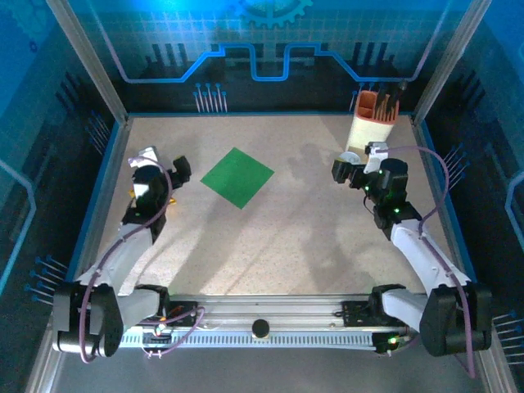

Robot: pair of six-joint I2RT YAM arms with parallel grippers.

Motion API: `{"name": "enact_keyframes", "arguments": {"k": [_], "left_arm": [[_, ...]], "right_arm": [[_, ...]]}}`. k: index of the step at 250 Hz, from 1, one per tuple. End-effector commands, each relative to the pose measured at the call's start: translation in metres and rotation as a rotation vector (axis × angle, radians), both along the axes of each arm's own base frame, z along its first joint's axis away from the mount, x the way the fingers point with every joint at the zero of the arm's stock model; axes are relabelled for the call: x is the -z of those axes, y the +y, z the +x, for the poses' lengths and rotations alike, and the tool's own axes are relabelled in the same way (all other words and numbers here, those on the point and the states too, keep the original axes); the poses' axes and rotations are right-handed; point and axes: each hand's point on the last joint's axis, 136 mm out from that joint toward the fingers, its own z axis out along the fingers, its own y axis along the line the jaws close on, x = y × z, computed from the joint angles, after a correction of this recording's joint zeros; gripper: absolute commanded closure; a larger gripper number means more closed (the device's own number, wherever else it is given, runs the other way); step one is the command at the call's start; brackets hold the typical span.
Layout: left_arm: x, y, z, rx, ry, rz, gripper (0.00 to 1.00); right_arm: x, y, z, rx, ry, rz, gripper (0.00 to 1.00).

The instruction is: Fold a paper plane with a square sheet of paper (pick it up from the middle)

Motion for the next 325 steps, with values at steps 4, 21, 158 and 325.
{"name": "enact_keyframes", "arguments": {"k": [4,21,158,325], "left_arm": [[0.018,-0.041,-0.013,0.212,0.208,-0.134,0.00],[0.018,-0.062,-0.001,0.303,0.218,-0.217,0.00],[0.115,-0.200,0.095,0.710,0.770,-0.246,0.00],[0.196,-0.208,0.021,0.350,1.039,-0.506,0.00]], "right_arm": [[0.022,0.022,-0.022,-0.106,0.200,0.209,0.01],[0.023,0.038,-0.028,-0.197,0.221,0.287,0.01],[0.066,0.095,-0.045,-0.273,0.450,0.335,0.01],[0.045,0.068,-0.065,-0.092,0.456,0.349,0.01]]}}
